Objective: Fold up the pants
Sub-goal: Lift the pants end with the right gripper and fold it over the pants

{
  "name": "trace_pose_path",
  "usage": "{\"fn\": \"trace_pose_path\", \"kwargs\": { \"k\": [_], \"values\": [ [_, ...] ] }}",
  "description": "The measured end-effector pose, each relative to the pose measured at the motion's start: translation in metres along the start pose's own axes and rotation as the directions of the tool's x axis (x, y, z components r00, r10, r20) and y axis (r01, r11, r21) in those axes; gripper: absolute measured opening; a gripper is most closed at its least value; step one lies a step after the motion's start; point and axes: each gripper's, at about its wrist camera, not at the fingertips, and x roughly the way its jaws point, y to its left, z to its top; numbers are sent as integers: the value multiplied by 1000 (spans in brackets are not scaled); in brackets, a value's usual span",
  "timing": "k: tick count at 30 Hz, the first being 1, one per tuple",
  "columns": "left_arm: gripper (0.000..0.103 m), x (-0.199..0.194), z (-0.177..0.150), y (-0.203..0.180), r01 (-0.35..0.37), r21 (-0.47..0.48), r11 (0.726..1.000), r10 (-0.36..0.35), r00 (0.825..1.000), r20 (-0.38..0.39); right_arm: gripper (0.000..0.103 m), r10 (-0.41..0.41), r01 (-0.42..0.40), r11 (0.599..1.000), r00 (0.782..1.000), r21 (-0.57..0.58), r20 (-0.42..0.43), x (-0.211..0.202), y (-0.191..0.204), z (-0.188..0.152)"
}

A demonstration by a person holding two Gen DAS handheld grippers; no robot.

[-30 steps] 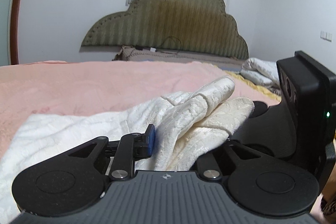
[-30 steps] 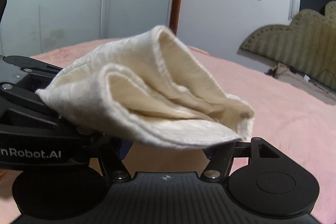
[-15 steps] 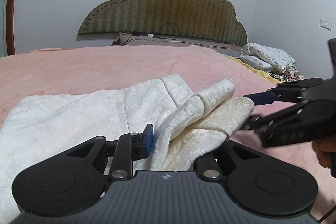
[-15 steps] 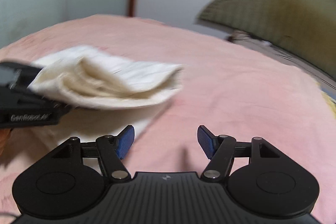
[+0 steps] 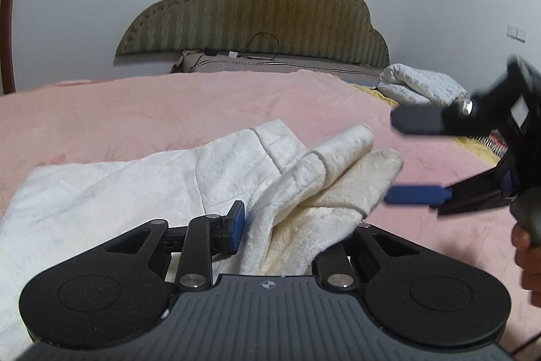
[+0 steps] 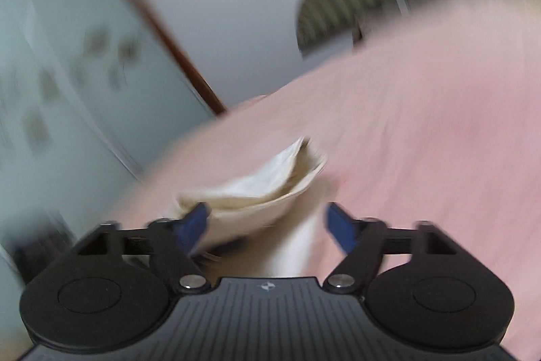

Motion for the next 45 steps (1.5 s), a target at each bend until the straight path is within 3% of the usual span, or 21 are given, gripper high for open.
{"fn": "trace_pose_path", "kwargs": {
  "k": [2, 6, 10, 11, 12, 13, 14, 15, 18, 20, 22, 27, 36, 39, 42, 44, 45],
  "values": [
    [25, 1, -3, -4, -11, 27, 1000, 11, 1000, 4, 91, 66, -64, 989, 998, 136, -16, 2, -14, -4],
    [25, 3, -4, -10, -31, 72, 997, 31, 999, 8, 91, 106, -95, 970, 994, 224, -34, 21, -19, -4],
    [30, 3, -2, -8, -31, 92, 995, 30, 1000, 5, 89, 99, -85, 982, 992, 172, -75, 49, -4, -5],
    [30, 3, -2, -8, -43, 94, 995, 43, 999, 7, 74, 83, -73, 989, 994, 126, -78, 53, 3, -6],
    [35, 1, -2, -7, -68, 102, 992, 67, 998, 13, 63, 45, -38, 996, 995, 77, -86, 58, 11, -6],
    [49, -1, -2, -6, -88, 111, 990, 87, 996, 19, 48, 3, 0, 999, 997, 37, -83, 59, 18, -6],
    [56, -6, -2, -4, -105, 115, 988, 102, 994, 35, 40, -4, 4, 1000, 997, 10, -81, 59, 24, -5],
    [71, -13, -3, -2, -131, 121, 984, 124, 990, 62, 33, -12, 11, 1000, 997, -15, -75, 59, 30, -5],
    [92, -41, -10, 2, -249, 170, 954, 221, 961, 164, 26, -30, 26, 996, 999, -81, -42, 54, 47, -3],
    [98, -57, -19, 5, -324, 226, 918, 278, 936, 215, 25, -5, 1, 995, 999, -96, -34, 54, 55, -2],
    [98, -70, -30, 7, -399, 277, 874, 334, 908, 253, 25, 15, -18, 994, 999, -109, -31, 55, 63, -1],
    [99, -89, -49, 21, -508, 282, 814, 438, 855, 276, 24, 60, -63, 990, 998, -129, -28, 65, 84, 4],
    [98, -116, -62, 63, -620, 142, 772, 596, 783, 176, 21, 128, -128, 972, 992, -199, -15, 86, 136, 19],
    [98, -135, -68, 78, -620, 78, 781, 607, 782, 144, 20, 145, -143, 968, 989, -205, -5, 89, 145, 22],
    [99, -151, -74, 87, -637, 36, 770, 631, 769, 101, 16, 164, -159, 965, 986, -207, 7, 89, 149, 24],
    [97, -157, -75, 98, -628, -3, 778, 627, 777, 65, 10, 188, -180, 961, 982, -210, 21, 85, 149, 26],
    [96, -161, -74, 102, -611, -26, 791, 612, 789, 56, 10, 190, -181, 961, 981, -208, 26, 83, 149, 28]
  ]
}}
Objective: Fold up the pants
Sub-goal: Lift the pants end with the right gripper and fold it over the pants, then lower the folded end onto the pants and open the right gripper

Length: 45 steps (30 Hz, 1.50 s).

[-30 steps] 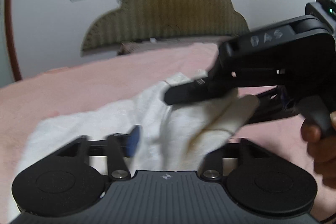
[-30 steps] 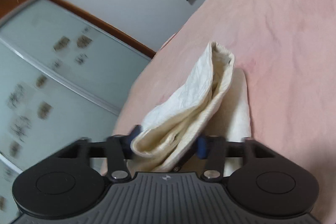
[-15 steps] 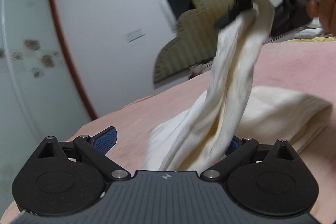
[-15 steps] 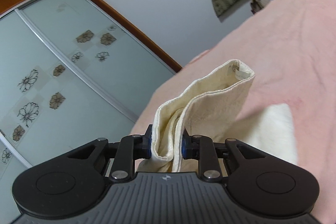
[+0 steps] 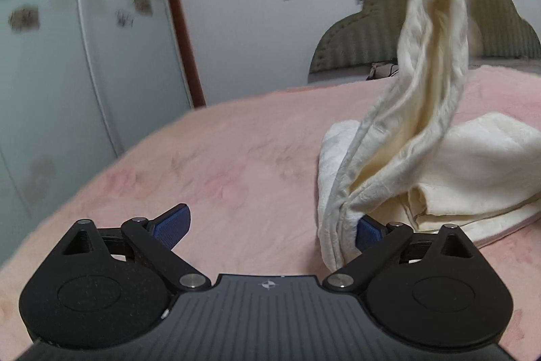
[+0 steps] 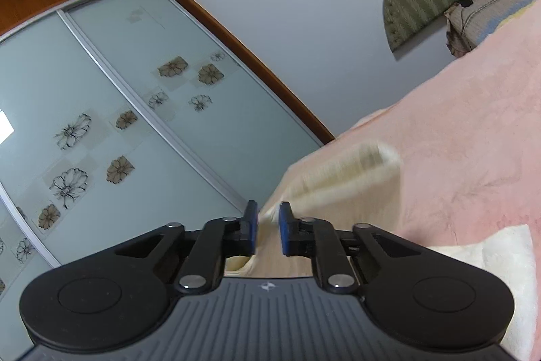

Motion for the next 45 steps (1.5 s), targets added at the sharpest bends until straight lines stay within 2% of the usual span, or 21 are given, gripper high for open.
{"fn": "trace_pose_path", "kwargs": {
  "k": [2, 3, 7, 9, 12, 13, 15, 16, 17, 21, 25, 27, 29, 33, 34, 35, 37, 40, 42, 45],
  "values": [
    [95, -3, 3, 5, 44, -18, 999, -44, 999, 27, 10, -40, 40, 999, 999, -27, -11, -1, 2, 2],
    [95, -2, 5, 3, 50, 2, 999, -50, 998, 42, 10, -67, 66, 996, 997, -52, -27, 1, 3, 1],
    [95, -13, 2, -20, 35, 162, 986, -51, 994, 101, 11, -212, 204, 973, 974, -104, -78, 0, -11, -10],
    [95, -17, 0, -27, -4, 228, 974, -26, 992, 127, 12, -214, 210, 977, 972, -44, -96, -10, -29, -18],
    [97, -15, -3, -25, -3, 286, 958, -27, 995, 100, 13, -226, 232, 972, 968, 43, -107, -34, -59, -29],
    [97, -14, -4, -23, 3, 291, 957, -30, 996, 87, 19, -249, 256, 965, 962, 55, -111, -43, -67, -33],
    [97, -18, -10, -18, 18, 291, 957, -39, 997, 68, 43, -285, 294, 953, 951, 65, -123, -57, -80, -43],
    [97, -20, -11, -15, 26, 286, 958, -47, 997, 65, 71, -286, 297, 952, 949, 76, -131, -62, -86, -48],
    [98, -24, -11, -13, 30, 283, 959, -51, 996, 69, 83, -273, 287, 954, 952, 93, -136, -67, -93, -54],
    [100, -37, -16, -13, 12, 346, 938, -52, 993, 105, 83, -183, 210, 967, 967, 146, -178, -62, -108, -69],
    [101, -42, -17, -13, -30, 390, 920, -35, 986, 160, 82, -215, 248, 960, 950, 127, -227, -38, -116, -73],
    [101, -41, -15, -10, -33, 368, 929, -33, 985, 169, 82, -232, 272, 952, 940, 141, -249, -28, -122, -75],
    [101, -38, -12, -5, -28, 329, 944, -29, 986, 166, 83, -201, 250, 955, 942, 161, -267, -20, -125, -81],
    [101, -30, -6, 9, -14, 224, 975, -12, 993, 117, 80, -227, 257, 963, 933, 75, -279, -5, -114, -86],
    [101, -28, -4, 12, -12, 200, 980, -9, 994, 107, 57, -238, 262, 964, 930, 53, -279, -2, -112, -87],
    [101, -27, -3, 15, -11, 178, 984, -7, 995, 99, 21, -268, 287, 957, 921, 28, -284, 1, -111, -86],
    [101, -28, 0, 20, -14, 141, 990, 2, 996, 91, 16, -278, 286, 958, 922, -10, -271, 3, -107, -82],
    [101, -28, 6, 24, -25, 106, 994, 15, 995, 96, 15, -321, 293, 944, 922, -153, -216, 3, -83, -70],
    [101, -31, 11, 25, -25, 91, 996, 16, 995, 102, 14, -319, 280, 933, 934, -227, -159, 0, -60, -55],
    [101, -34, 14, 22, -10, 92, 996, 0, 994, 113, 14, -304, 268, 924, 948, -273, -98, -12, -39, -32]
  ]
}}
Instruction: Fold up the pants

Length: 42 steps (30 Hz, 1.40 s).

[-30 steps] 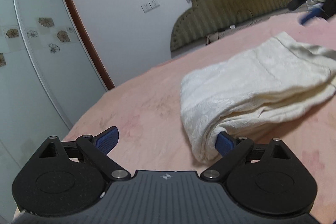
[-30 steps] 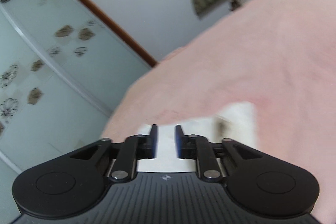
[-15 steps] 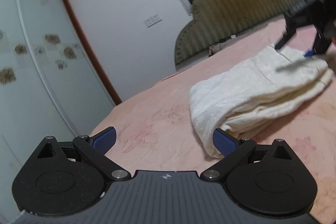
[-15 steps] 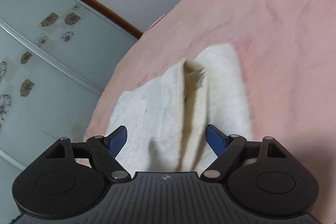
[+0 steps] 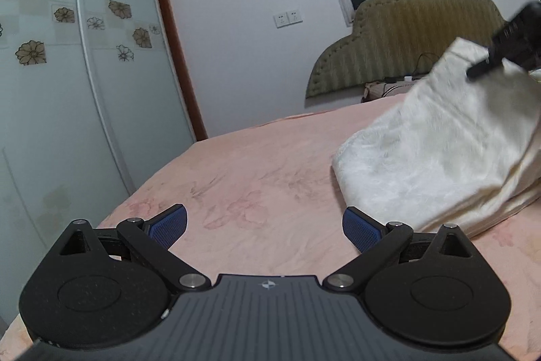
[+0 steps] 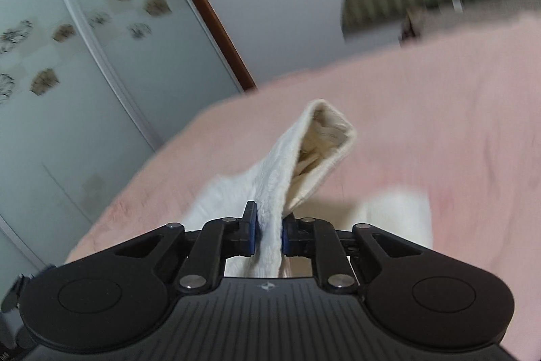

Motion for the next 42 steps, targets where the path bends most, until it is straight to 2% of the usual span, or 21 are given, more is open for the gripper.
{"fn": "trace_pose_path", "kwargs": {
  "k": [3, 6, 8, 9, 11, 13, 16, 18, 20, 21, 23, 25, 27, 28, 31, 35, 39, 42],
  "values": [
    [101, 0, 0, -7, 17, 25, 1000, -17, 1000, 2, 14, -35, 36, 999, 999, 10, -14, -8, -12, 6],
    [101, 3, 3, -14, 36, 43, 998, -37, 999, 7, 14, -119, 123, 992, 987, 38, -109, 6, -37, -8],
    [101, 6, 7, -18, 58, 57, 997, -59, 998, 11, 20, -171, 182, 982, 972, 57, -162, 18, -54, -23],
    [101, 7, 10, -21, 66, 66, 996, -67, 998, 19, 22, -177, 193, 978, 970, 79, -166, 24, -58, -27],
    [101, 11, 16, -26, 79, 83, 993, -82, 996, 35, 27, -133, 157, 972, 981, 174, -141, 20, -70, -31],
    [101, 16, 25, -31, 100, 82, 992, -104, 993, 47, 28, -160, 179, 960, 982, 216, -103, 11, -70, -28],
    [102, 24, 34, -42, 165, 54, 985, -168, 985, 46, 29, -296, 292, 947, 955, 136, 11, -13, -50, -23],
    [102, 33, 37, -51, 206, 31, 978, -207, 978, 27, 29, -255, 253, 966, 966, 49, 45, -20, -29, -25],
    [102, 43, 35, -60, 232, 12, 973, -232, 973, -1, 29, -178, 178, 984, 984, -17, 5, -16, -14, -31],
    [102, 49, 33, -64, 247, 8, 969, -247, 969, -22, 29, -163, 162, 986, 986, -39, -25, -11, -10, -36],
    [102, 63, 26, -72, 277, 19, 961, -274, 956, -102, 28, -207, 201, 977, 975, -74, -86, 3, -7, -46],
    [102, 70, 18, -75, 260, 23, 965, -255, 957, -139, 28, -226, 221, 974, 969, -56, -104, 11, -15, -54],
    [102, 66, 16, -71, 251, 7, 968, -249, 962, -112, 28, -215, 216, 976, 975, 17, -60, 2, -15, -55],
    [102, 65, 17, -68, 249, -5, 969, -248, 963, -109, 29, -225, 226, 974, 974, 7, -38, -3, -9, -56],
    [102, 66, 20, -62, 236, -69, 969, -242, 964, -109, 29, -248, 248, 966, 969, -80, 12, -14, 17, -68],
    [102, 67, 18, -57, 230, -146, 962, -250, 957, -143, 29, -257, 252, 951, 967, -178, 0, -13, 41, -94],
    [102, 67, 12, -57, 212, -163, 964, -238, 958, -161, 29, -314, 305, 910, 949, -281, 16, -4, 57, -114],
    [103, 66, 9, -56, 205, -173, 964, -233, 959, -162, 31, -318, 313, 904, 947, -290, 29, -2, 55, -119]
  ]
}}
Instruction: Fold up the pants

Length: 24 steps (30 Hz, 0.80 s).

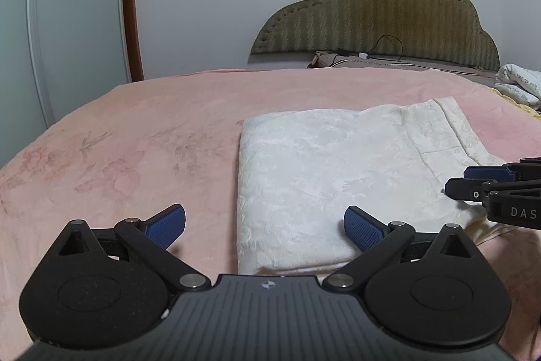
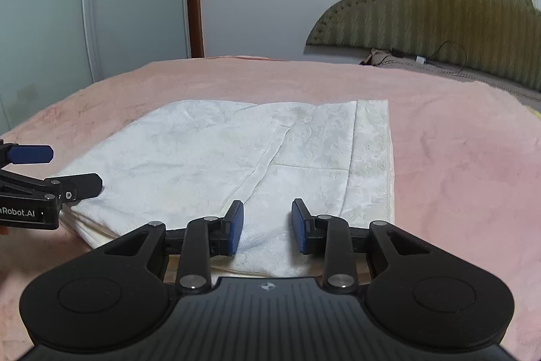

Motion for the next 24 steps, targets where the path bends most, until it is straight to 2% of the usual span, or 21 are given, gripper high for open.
{"fn": "trace_pose_path", "kwargs": {
  "k": [10, 15, 20, 24],
  "values": [
    [103, 3, -4, 1, -11, -6, 1000, 11, 1000, -1, 34, 2, -2, 1000, 1000, 13, 22, 2, -2, -4],
    [103, 7, -4, 5, 9, -31, 999, -9, 1000, -26, 35, 1, -1, 1000, 1000, 8, 23, 2, -1, -5],
    [103, 15, -6, 20, 61, -120, 991, -70, 995, -65, 36, -15, 15, 1000, 1000, -16, 24, 2, 2, -5],
    [103, 23, -11, 40, 130, -265, 955, -159, 983, -92, 36, -14, 15, 1000, 1000, -17, 24, 1, 2, -5]
  ]
}}
